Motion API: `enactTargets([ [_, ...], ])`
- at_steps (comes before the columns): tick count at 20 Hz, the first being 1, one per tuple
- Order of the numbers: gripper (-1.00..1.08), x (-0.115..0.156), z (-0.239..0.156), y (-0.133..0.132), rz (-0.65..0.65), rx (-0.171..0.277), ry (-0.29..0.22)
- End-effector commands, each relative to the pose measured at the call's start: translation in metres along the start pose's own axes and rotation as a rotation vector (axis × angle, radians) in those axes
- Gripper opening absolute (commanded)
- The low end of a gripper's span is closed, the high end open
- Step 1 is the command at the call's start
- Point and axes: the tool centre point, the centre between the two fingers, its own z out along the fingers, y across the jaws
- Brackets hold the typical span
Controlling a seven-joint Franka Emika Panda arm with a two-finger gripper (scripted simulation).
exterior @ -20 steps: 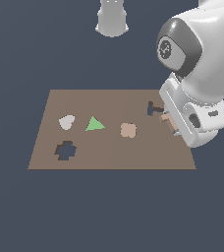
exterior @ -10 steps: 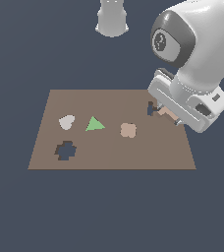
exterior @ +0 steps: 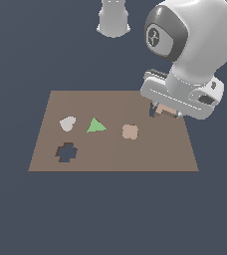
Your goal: Insert a designated object into the corresponding slot on a board.
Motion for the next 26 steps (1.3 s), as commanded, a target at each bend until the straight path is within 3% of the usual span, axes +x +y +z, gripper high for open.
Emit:
enactTargets([
  [1,-1.00,0.001,0.000,-0.005,-0.075,0.000,0.000],
  [13,-1.00,0.002,-0.001,-0.019,-0.284,0.000,0.000],
  [26,-1.00,0.002,0.007,-0.021,-0.313,0.001,0.001],
])
